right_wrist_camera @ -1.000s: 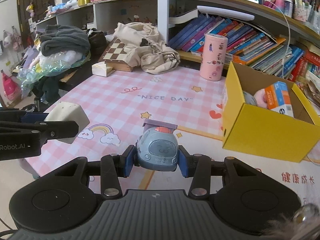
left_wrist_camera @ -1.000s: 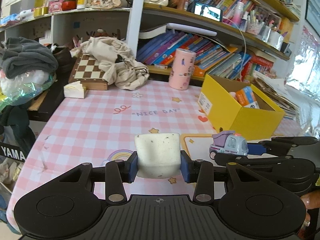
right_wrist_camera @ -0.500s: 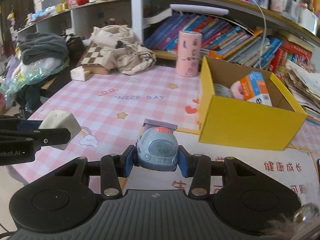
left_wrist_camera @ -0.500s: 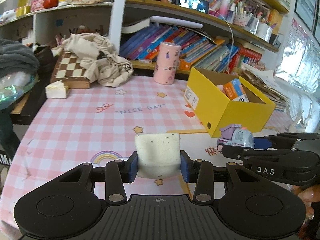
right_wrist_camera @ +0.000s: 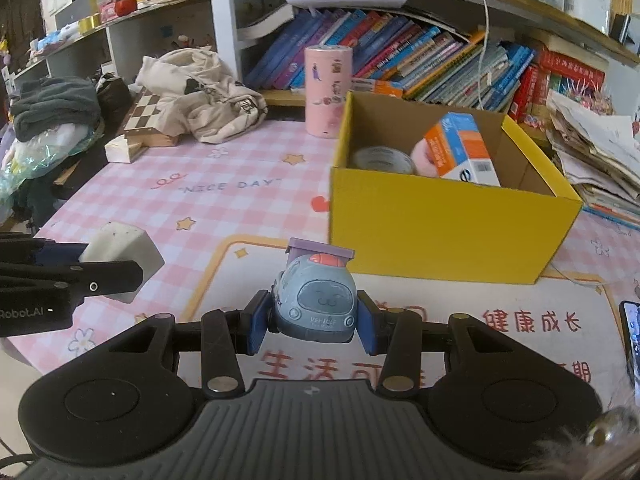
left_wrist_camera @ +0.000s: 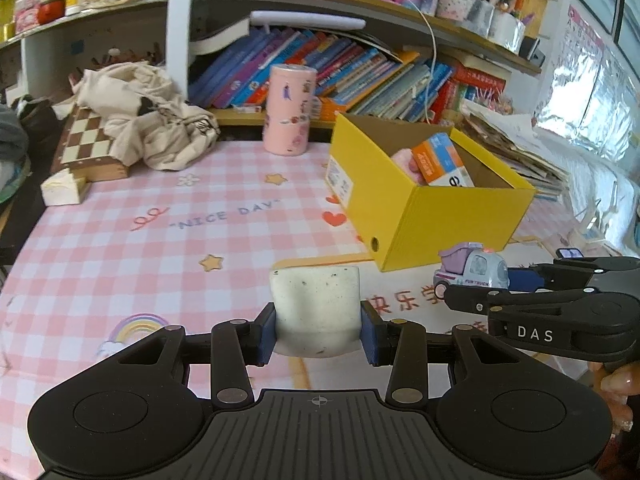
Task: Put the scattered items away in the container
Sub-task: 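Carry the grey toy car and white foam block toward the yellow box with both tools, then lower the car and foam block into the yellow box and open both grippers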
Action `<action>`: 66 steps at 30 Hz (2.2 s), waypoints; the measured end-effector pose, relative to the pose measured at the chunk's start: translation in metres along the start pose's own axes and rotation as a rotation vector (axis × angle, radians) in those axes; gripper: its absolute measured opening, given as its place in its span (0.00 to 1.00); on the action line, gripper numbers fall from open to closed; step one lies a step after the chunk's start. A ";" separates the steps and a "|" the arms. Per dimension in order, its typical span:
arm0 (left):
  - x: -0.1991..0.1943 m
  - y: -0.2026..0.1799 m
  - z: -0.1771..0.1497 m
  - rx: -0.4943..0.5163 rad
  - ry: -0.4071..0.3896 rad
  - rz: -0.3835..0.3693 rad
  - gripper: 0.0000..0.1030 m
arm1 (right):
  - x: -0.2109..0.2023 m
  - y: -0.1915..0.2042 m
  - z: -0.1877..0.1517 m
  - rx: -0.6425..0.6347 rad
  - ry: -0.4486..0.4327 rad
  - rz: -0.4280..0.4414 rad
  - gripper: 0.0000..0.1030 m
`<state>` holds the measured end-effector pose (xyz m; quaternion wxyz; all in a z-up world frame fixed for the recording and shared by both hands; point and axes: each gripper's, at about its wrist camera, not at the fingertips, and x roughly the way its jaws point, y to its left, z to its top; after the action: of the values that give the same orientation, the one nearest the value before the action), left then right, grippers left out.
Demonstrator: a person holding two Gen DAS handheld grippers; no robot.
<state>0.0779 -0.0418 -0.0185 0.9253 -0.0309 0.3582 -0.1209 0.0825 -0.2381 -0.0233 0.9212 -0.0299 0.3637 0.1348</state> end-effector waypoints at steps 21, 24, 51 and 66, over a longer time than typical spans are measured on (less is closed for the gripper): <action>0.067 -0.106 0.024 0.030 0.066 -0.034 0.39 | 0.008 -0.123 0.000 0.020 0.056 0.020 0.41; 0.069 -0.125 0.033 0.058 0.036 -0.046 0.39 | 0.002 -0.139 0.004 0.016 0.021 0.011 0.41; 0.140 -0.145 0.124 0.103 -0.010 0.082 0.37 | 0.056 -0.181 0.085 -0.100 -0.117 0.137 0.41; 0.165 -0.134 0.122 0.070 0.079 0.124 0.41 | 0.079 -0.182 0.089 -0.175 -0.065 0.248 0.41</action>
<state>0.2506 -0.2160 -0.0170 0.9166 0.0286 0.3912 -0.0772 0.2460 -0.3811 -0.0194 0.9026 -0.0606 0.3214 0.2798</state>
